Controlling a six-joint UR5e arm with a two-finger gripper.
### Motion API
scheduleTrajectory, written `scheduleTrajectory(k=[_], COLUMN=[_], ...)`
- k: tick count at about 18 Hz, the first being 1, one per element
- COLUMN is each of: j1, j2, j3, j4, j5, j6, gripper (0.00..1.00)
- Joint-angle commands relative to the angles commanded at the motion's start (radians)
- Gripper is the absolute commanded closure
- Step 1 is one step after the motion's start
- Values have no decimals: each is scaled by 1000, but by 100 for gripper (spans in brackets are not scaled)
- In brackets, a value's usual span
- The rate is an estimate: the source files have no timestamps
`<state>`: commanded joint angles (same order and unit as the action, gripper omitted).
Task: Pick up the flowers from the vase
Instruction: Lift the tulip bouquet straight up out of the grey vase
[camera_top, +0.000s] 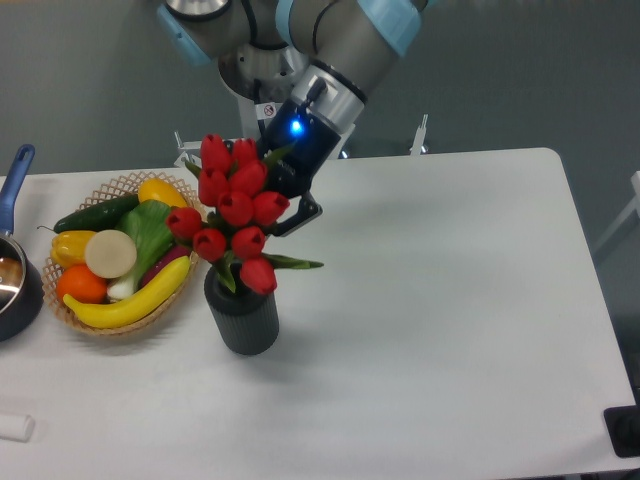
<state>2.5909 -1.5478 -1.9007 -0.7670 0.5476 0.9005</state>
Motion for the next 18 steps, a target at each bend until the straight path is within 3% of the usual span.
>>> scheduleTrajectory(k=[13, 18], j1=[31, 54], j2=[34, 38], j3=[37, 84], j4=[0, -2], j5=[-2, -2], j6=[-54, -118], gripper=[56, 56])
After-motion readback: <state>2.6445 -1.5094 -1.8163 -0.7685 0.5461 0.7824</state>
